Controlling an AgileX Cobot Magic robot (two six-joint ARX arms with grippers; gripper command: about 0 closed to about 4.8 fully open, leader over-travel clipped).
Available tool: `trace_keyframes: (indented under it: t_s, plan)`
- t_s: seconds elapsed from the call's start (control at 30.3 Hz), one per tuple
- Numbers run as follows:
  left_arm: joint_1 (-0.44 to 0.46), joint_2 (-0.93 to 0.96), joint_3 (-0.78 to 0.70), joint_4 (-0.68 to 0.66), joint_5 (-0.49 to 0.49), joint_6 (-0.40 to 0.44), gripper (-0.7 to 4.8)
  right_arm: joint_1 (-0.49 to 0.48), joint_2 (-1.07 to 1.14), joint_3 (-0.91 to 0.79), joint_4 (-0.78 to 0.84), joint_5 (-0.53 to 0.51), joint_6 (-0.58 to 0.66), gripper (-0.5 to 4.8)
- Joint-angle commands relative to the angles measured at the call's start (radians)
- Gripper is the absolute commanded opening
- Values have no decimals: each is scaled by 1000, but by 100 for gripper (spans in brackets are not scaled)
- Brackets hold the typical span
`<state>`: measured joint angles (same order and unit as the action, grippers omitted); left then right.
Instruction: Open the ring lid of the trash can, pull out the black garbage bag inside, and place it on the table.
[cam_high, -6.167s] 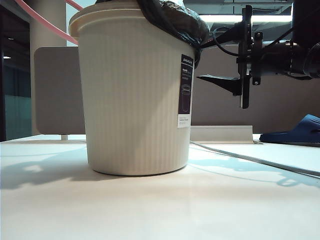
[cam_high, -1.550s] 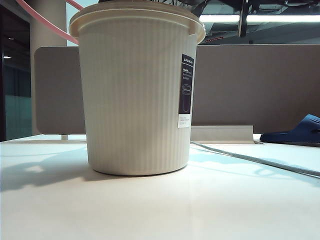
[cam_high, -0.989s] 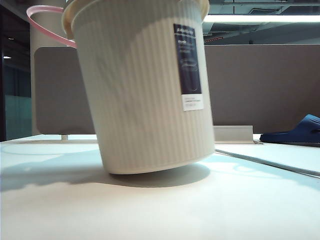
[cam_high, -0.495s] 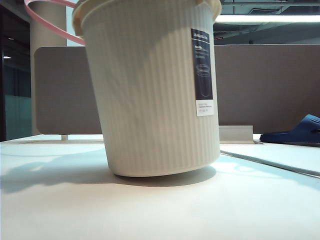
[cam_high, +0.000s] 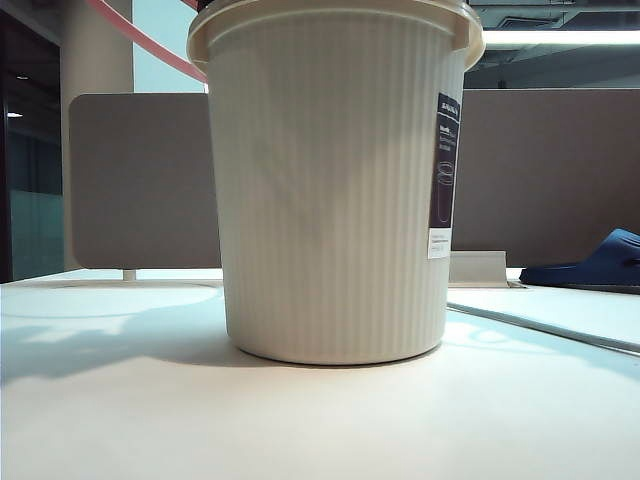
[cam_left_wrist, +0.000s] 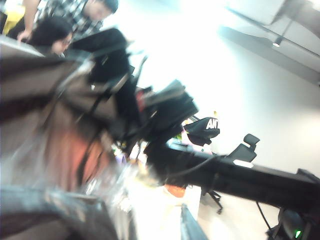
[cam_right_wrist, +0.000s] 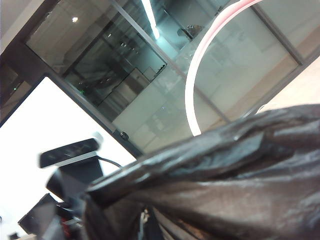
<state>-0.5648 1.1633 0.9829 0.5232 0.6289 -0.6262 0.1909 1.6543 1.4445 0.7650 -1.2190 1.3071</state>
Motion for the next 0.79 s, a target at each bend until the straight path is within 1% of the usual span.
trace_keyframes:
  t_s: [0.03, 0.1, 0.26, 0.3, 0.33, 0.36, 0.43, 0.49, 0.56, 0.66, 0.79]
  plan:
    - [-2, -24, 43, -164, 44, 114, 188, -11, 0, 6, 18, 14, -6, -1]
    - [-2, -56, 53, -295, 45, 219, 188, -17, 2, 6, 17, 24, -4, -1]
    - [-2, -172, 53, -413, -10, 385, 188, -28, 2, 6, 18, 43, 1, -1]
    - [-2, -202, 53, -467, -30, 441, 188, -28, 2, 6, 18, 46, 2, -1]
    - [-2, -218, 53, -510, -50, 479, 188, -29, 2, 6, 18, 51, 2, -1]
    - [-2, -243, 53, -588, -91, 542, 187, -29, 2, 8, 18, 63, 5, -1]
    - [-2, -261, 52, -700, -142, 623, 187, -29, 2, 8, 18, 86, 13, -1]
    - [-2, -260, 51, -793, -180, 650, 187, -28, 2, 8, 30, 104, 35, -1]
    - [-2, -251, 50, -836, -212, 665, 184, -28, 2, 8, 35, 119, 52, -1]
    - [-2, -224, 50, -835, -230, 664, 183, -28, 2, 8, 75, 134, 87, -1]
    - [-10, -152, 50, -827, -227, 652, 182, -27, 2, 8, 79, 141, 103, -1]
